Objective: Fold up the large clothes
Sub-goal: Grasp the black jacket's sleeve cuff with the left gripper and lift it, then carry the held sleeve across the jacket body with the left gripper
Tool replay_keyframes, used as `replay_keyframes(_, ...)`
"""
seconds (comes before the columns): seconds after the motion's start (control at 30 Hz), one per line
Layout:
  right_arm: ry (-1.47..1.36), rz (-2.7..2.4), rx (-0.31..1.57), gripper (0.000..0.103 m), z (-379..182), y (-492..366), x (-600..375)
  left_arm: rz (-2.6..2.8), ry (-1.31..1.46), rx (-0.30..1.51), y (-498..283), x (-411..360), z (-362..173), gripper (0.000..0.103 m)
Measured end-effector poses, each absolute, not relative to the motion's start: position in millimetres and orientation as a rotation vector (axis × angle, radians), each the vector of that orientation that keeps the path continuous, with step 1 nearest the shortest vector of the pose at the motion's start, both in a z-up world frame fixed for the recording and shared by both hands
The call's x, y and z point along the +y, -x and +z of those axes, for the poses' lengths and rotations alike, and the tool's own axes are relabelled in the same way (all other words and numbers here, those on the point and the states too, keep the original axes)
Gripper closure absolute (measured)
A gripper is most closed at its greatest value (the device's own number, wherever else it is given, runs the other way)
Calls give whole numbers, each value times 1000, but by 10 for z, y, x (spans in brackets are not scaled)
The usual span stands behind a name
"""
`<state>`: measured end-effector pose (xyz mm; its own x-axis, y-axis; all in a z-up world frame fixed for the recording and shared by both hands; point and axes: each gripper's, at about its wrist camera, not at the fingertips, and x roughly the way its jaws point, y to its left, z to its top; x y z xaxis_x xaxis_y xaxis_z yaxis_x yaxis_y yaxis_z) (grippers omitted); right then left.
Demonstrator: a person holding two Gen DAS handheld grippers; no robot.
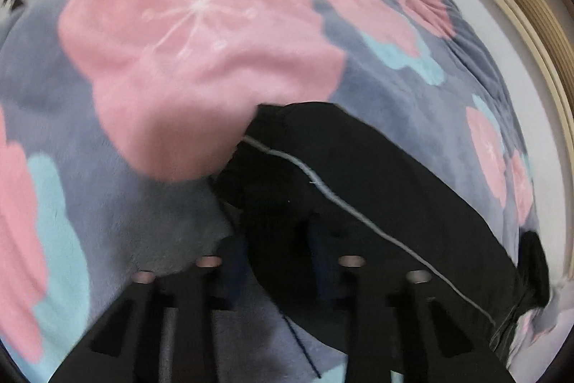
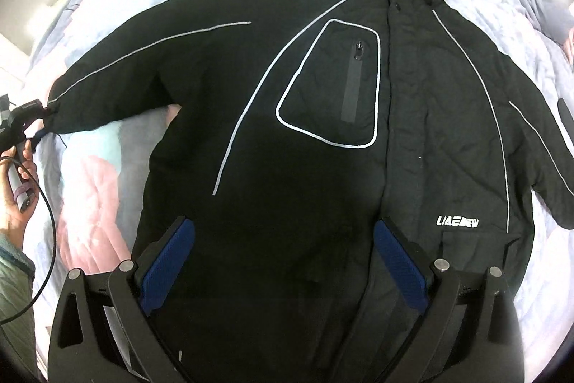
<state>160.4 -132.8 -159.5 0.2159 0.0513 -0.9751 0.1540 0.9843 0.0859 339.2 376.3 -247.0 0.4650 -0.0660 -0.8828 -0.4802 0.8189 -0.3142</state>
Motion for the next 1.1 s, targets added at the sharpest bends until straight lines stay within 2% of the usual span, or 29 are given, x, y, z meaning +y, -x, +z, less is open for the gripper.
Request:
replay_keyframes(0.13, -197, -81, 1351, 2, -1615, -1591, -1393, 230, 482, 1003, -3365, 3554, -2087, 89)
replay_keyframes(0.43, -258, -118, 1334, 2, -1616, -1522, -1553, -41, 279, 835, -3236, 2507, -1001, 90)
replay_keyframes(0.7, -285, -139, 1302, 2, -1557, -1430, -1670, -343, 85, 787, -3111, 1072, -652, 90)
replay_keyframes(0.9, -326, -179, 1293, 2, -1589, -1329, -1856, -530, -27, 822, -3080, 68, -887, 90)
replay_keyframes(1.1, -375, -236, 1292, 2, -1670, -1202, -2106, -581, -144, 1053, -3070, -580, -1957, 90)
